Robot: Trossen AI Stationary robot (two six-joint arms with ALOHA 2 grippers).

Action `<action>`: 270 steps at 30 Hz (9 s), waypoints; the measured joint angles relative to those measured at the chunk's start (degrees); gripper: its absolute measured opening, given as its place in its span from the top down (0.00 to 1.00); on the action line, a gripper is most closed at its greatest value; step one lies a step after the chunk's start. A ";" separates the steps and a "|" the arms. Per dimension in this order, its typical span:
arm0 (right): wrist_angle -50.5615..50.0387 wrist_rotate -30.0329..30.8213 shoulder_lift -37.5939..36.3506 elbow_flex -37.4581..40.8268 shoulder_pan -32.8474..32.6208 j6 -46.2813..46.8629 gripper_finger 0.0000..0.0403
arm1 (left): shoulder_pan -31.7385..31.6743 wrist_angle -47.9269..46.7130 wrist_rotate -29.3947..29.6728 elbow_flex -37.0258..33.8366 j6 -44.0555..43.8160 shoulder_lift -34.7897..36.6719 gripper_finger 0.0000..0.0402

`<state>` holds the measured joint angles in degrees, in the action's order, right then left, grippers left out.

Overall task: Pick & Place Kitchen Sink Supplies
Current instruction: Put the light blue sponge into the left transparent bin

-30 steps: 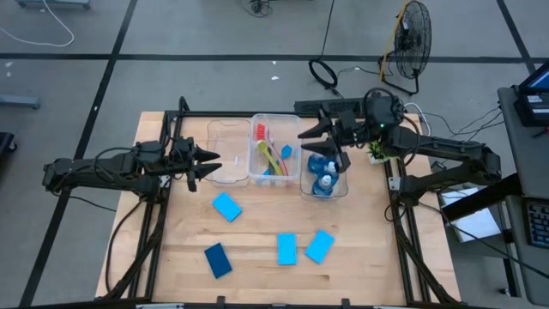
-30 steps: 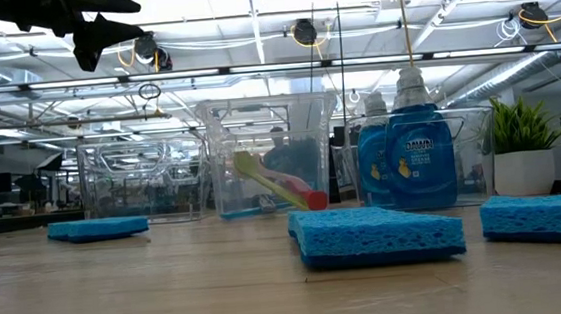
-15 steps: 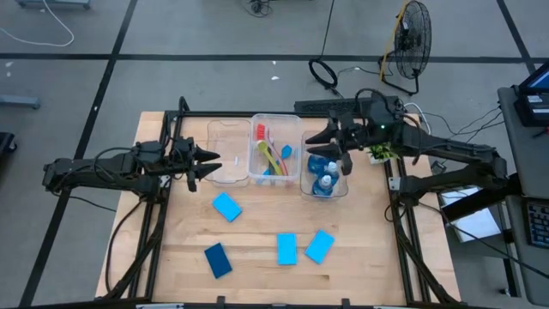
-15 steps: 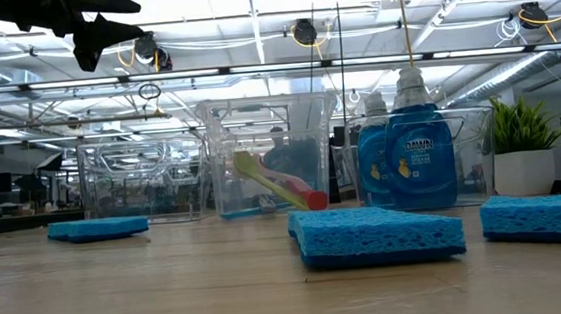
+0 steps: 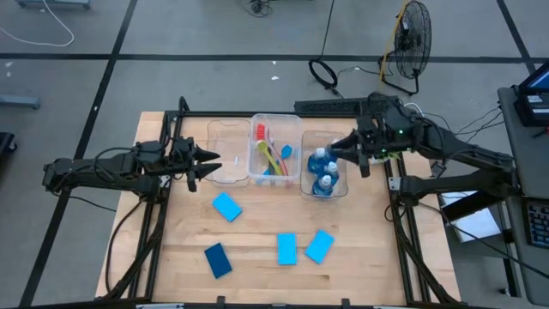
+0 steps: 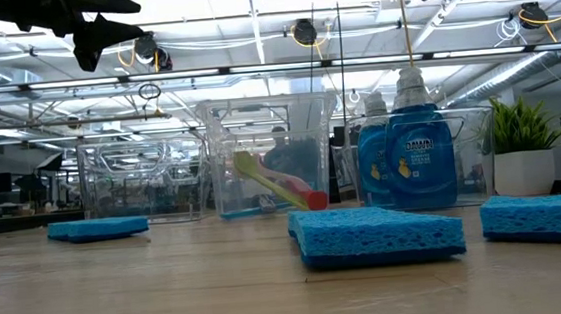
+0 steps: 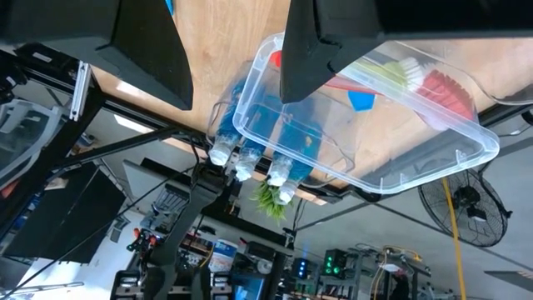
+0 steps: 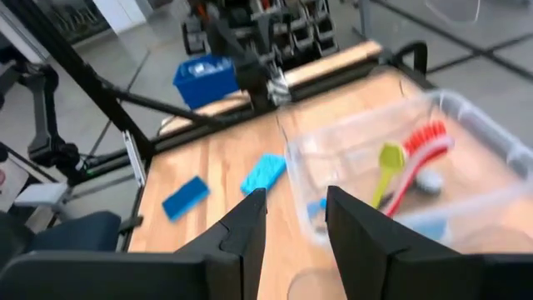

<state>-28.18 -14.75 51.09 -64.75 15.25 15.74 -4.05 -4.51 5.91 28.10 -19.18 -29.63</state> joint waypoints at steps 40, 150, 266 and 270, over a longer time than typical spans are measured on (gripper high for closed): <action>0.43 2.74 -6.24 12.06 -24.15 17.81 0.71 | 0.01 0.04 0.00 0.00 -1.03 0.02 0.54; 7.77 23.41 33.71 15.37 -54.26 118.28 0.38 | 0.02 -0.40 -2.84 -0.02 -0.50 0.01 0.54; -10.85 11.85 21.78 25.51 -55.61 122.53 0.39 | -0.04 0.38 -2.78 -0.02 -0.85 0.00 0.54; -7.43 11.77 21.71 25.49 -56.42 123.21 0.39 | -0.04 0.47 -2.80 -0.02 -0.85 0.00 0.54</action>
<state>-35.61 -2.99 72.80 -39.27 -41.18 138.94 -4.09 -4.04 3.11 28.08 -20.03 -29.62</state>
